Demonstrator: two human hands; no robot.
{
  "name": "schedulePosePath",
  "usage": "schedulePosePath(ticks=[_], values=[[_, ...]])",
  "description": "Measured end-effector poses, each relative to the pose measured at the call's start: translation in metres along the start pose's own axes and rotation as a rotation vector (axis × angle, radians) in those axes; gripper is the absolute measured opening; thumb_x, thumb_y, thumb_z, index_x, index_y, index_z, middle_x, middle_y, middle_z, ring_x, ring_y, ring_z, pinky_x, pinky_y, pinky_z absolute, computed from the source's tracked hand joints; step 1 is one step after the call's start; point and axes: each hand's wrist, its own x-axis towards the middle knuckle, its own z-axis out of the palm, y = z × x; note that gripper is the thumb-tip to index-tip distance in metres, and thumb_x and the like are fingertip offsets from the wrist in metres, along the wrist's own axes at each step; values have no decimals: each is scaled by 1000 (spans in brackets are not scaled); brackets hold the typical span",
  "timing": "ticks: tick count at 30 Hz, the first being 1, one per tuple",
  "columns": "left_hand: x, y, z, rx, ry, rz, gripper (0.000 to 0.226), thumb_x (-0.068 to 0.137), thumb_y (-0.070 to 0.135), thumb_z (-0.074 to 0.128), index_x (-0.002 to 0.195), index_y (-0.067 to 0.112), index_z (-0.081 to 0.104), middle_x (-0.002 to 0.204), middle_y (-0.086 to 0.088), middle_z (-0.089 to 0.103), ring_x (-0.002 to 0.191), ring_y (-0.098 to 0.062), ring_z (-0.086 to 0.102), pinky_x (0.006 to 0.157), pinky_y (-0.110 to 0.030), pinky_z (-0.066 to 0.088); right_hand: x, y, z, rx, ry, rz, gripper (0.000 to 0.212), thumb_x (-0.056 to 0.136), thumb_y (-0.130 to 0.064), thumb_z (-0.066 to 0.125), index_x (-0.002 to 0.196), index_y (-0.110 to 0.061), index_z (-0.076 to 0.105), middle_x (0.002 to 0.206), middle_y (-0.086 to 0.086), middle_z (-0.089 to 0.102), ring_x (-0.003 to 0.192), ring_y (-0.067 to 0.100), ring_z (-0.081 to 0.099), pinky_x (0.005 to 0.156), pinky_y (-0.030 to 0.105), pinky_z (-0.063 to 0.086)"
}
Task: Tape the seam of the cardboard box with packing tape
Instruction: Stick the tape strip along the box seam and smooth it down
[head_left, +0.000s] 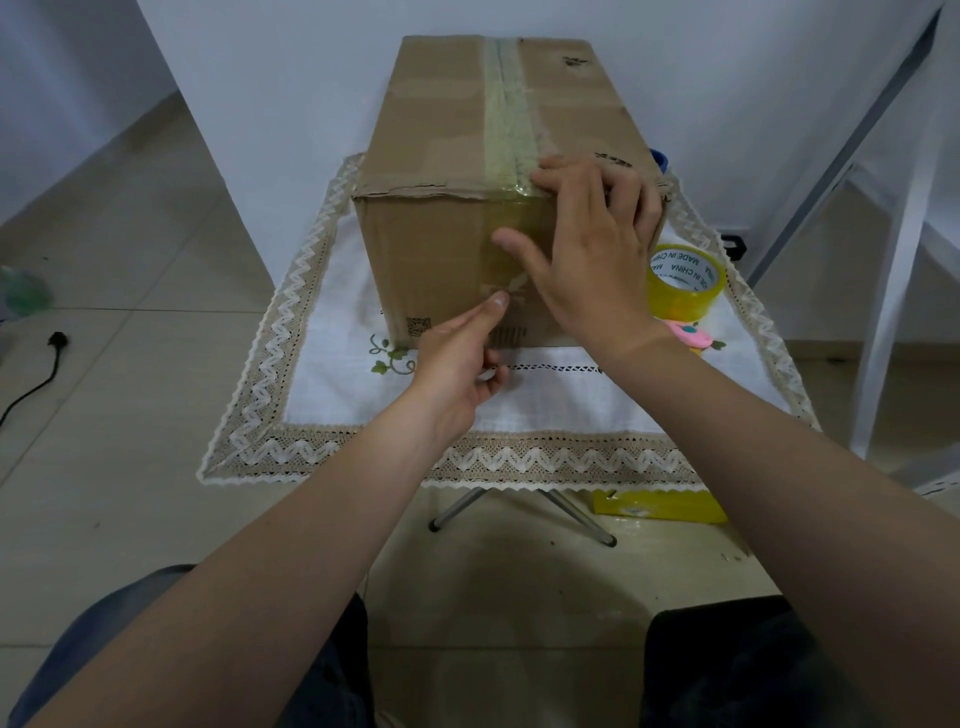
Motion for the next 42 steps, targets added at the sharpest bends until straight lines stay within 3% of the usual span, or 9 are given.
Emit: schedulePosePath(ticks=[4, 10, 15, 21, 23, 30, 36, 38, 42], values=[[0, 1, 0, 26, 38, 28, 18, 90, 30, 80, 106, 23, 79, 70, 13, 64, 49, -4, 45, 54, -22, 49, 5, 2, -5, 46, -41, 32, 58, 91, -67, 58, 127, -20, 60, 137, -9, 61, 127, 27, 51, 111, 44, 25], [0, 0, 3, 38, 51, 75, 19, 91, 29, 80, 108, 21, 80, 74, 11, 68, 45, -2, 48, 55, -22, 49, -6, 7, -5, -137, -99, -114, 78, 84, -63, 67, 145, -18, 48, 155, -1, 48, 141, 35, 42, 118, 54, 22], [0, 1, 5, 37, 69, 74, 11, 90, 29, 80, 101, 26, 78, 78, 8, 67, 56, -7, 47, 54, -23, 49, -9, 5, -8, -202, -131, -133, 90, 79, -62, 72, 150, -17, 42, 157, 1, 44, 145, 36, 39, 122, 56, 18], [-5, 3, 6, 70, 67, 69, 7, 91, 29, 79, 98, 27, 79, 84, 12, 67, 52, -5, 46, 55, -22, 49, 5, 5, -14, 86, -80, 43, 44, 94, -56, 60, 127, -27, 59, 137, -15, 59, 127, 23, 48, 112, 43, 25], [-6, 4, 6, 69, 71, 64, 4, 91, 29, 79, 95, 28, 78, 83, 12, 66, 54, -6, 45, 55, -22, 48, 5, 6, -12, 85, -64, 46, 41, 95, -56, 59, 126, -29, 61, 136, -16, 59, 126, 22, 48, 111, 43, 27], [-4, 3, 7, 70, 75, 69, 4, 91, 29, 80, 94, 29, 77, 79, 11, 64, 59, -7, 47, 55, -21, 49, -7, 16, -9, -85, -70, -127, 68, 89, -56, 64, 147, -23, 50, 153, -4, 50, 136, 31, 44, 114, 48, 23], [-4, 3, 7, 82, 79, 78, 4, 90, 31, 80, 93, 30, 77, 80, 10, 63, 59, -6, 48, 56, -22, 50, -8, 19, -13, -91, -144, -156, 86, 79, -56, 73, 153, -24, 42, 157, -2, 44, 143, 32, 38, 119, 51, 22], [-4, 3, 8, 90, 77, 78, 5, 90, 31, 80, 94, 30, 77, 82, 11, 64, 60, -7, 49, 57, -22, 50, -7, 20, -14, -41, -132, -142, 82, 79, -55, 74, 151, -25, 46, 155, -5, 46, 140, 29, 40, 118, 46, 21], [-5, 3, 7, 95, 79, 80, 5, 91, 31, 79, 95, 29, 77, 83, 11, 64, 62, -7, 49, 58, -22, 50, -1, 15, -12, 92, -80, -5, 52, 91, -52, 64, 139, -32, 57, 145, -12, 54, 132, 23, 44, 113, 36, 19]])
